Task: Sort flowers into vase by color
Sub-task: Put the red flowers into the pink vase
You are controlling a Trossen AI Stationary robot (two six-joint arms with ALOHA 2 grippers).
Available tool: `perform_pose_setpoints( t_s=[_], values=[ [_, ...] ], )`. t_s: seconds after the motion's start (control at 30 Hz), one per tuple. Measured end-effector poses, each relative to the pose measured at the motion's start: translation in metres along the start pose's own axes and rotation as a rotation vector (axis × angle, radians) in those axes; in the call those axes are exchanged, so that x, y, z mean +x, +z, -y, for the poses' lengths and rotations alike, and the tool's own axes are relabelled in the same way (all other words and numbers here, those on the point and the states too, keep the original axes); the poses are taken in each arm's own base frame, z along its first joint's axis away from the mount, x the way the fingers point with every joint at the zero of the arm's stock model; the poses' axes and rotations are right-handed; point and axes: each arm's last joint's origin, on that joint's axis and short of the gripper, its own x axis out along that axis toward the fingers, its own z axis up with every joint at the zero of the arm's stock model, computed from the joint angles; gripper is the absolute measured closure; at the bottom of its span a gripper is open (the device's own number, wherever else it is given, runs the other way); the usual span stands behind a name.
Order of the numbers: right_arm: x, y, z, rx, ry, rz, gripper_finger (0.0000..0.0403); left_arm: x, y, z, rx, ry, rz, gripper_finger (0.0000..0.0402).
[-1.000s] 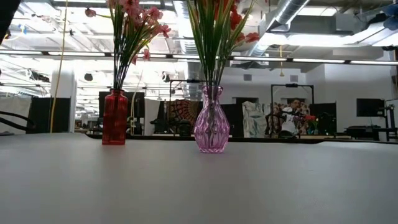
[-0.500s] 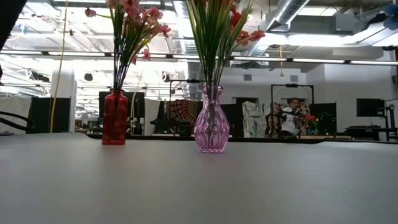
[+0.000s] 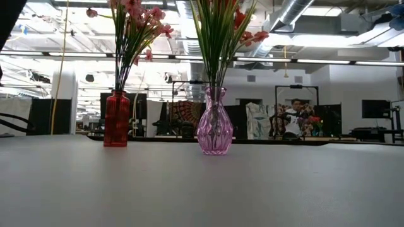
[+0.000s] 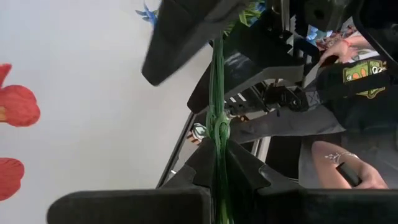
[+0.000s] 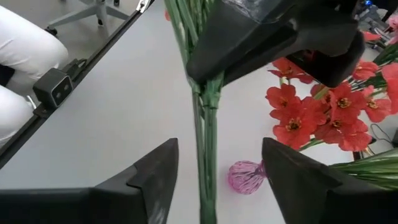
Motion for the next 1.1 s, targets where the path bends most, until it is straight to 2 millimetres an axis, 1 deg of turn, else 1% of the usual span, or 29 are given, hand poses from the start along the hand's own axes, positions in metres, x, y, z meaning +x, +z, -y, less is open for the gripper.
perform_pose_setpoints(
  t_s=[0.13,0.4,0.53,0.73,0.87,0.97,1.1],
  values=[
    [-0.0001,0.0,0.0,0.0,0.001,0.0,0.02,0.0,0.0001,-0.0001,0.0,0.003,0.005,0.0395],
    [-0.0001,0.0,0.0,0.0,0.003,0.0,0.0321,0.0,0.0007,-0.0003,-0.011,0.012,0.023,0.039],
    [-0.0001,-0.0001,-0.0001,-0.001,0.005,-0.001,0.0367,0.0,0.0009,-0.0005,-0.023,0.017,0.031,0.0385],
    [-0.0001,-0.0002,-0.0003,-0.002,0.013,-0.002,0.0371,0.0,0.0014,-0.0009,-0.015,0.039,0.068,0.0381],
    [0.0,-0.0001,-0.0007,-0.001,0.031,0.001,0.0354,-0.0002,0.0022,-0.0015,0.014,0.034,0.055,0.038],
    [-0.0001,0.0005,-0.001,0.002,0.04,0.006,0.0354,-0.0002,0.0021,-0.0013,0.083,0.031,0.048,0.038],
    [-0.0002,0.0017,-0.001,0.004,0.045,0.018,0.0369,-0.0002,0.0021,-0.0004,0.23,0.015,0.033,0.0377]
  ],
)
